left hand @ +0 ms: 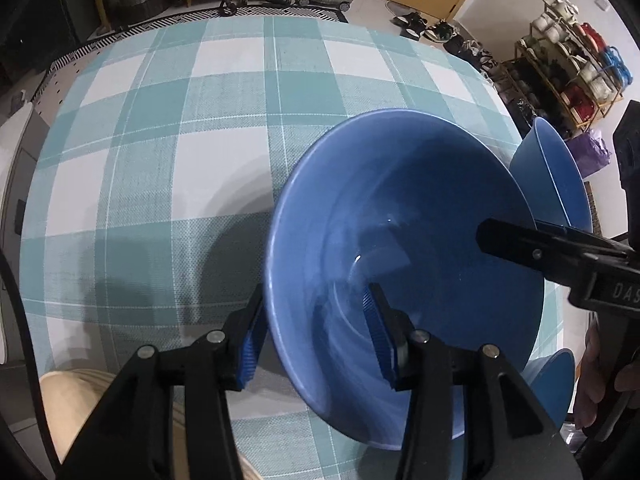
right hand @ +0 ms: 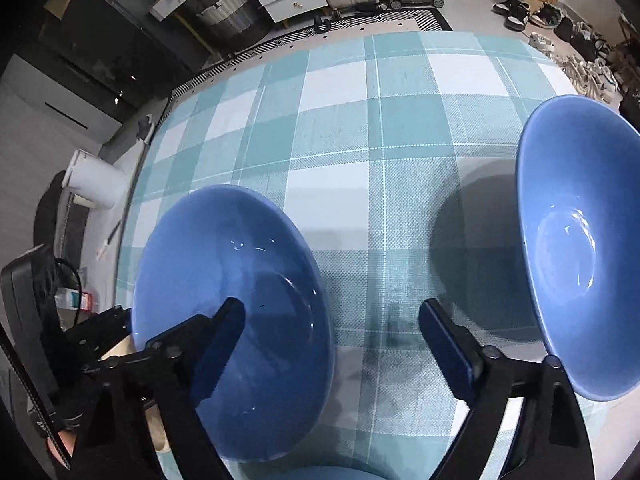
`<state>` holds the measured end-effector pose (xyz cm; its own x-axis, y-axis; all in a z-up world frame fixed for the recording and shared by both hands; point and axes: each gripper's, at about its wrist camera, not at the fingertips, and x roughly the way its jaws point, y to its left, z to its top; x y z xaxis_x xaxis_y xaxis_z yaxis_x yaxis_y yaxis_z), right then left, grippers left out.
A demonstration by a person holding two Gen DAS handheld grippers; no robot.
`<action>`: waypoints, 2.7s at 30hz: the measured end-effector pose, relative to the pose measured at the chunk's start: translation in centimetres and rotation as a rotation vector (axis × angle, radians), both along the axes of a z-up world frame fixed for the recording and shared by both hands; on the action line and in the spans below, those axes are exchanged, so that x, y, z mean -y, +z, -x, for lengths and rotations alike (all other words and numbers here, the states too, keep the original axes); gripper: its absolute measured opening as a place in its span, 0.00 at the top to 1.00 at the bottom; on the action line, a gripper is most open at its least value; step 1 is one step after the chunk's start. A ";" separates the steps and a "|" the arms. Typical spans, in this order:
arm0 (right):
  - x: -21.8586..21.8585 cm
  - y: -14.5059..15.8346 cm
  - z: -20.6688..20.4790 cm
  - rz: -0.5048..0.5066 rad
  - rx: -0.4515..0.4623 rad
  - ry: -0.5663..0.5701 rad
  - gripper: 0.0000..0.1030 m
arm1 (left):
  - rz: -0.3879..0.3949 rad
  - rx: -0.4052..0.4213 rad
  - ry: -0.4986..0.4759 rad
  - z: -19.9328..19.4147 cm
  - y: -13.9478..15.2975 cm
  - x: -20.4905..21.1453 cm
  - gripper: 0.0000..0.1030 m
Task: Organize plates and bowls
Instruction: 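Close the right gripper on the bowl rim opposite the left gripper, then lift the blue bowl with both grippers and carry it toward the remaining bowl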
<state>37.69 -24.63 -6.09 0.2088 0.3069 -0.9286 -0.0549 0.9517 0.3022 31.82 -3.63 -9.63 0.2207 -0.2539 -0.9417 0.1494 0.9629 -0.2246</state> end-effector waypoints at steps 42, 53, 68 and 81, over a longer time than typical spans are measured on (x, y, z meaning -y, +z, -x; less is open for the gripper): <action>-1.1 4.1 2.5 0.020 0.059 0.012 0.82 | 0.009 0.137 0.017 2.3 5.2 0.5 0.87; 0.5 8.3 6.2 -0.003 0.125 -0.032 0.82 | -0.002 0.184 -0.033 4.5 8.7 2.2 0.87; 4.0 11.2 13.8 -0.031 0.163 -0.115 0.82 | -0.007 0.208 -0.097 10.0 10.6 5.2 0.88; 6.1 8.2 18.9 0.013 0.112 -0.138 0.82 | -0.055 0.177 -0.171 14.6 8.0 7.8 0.87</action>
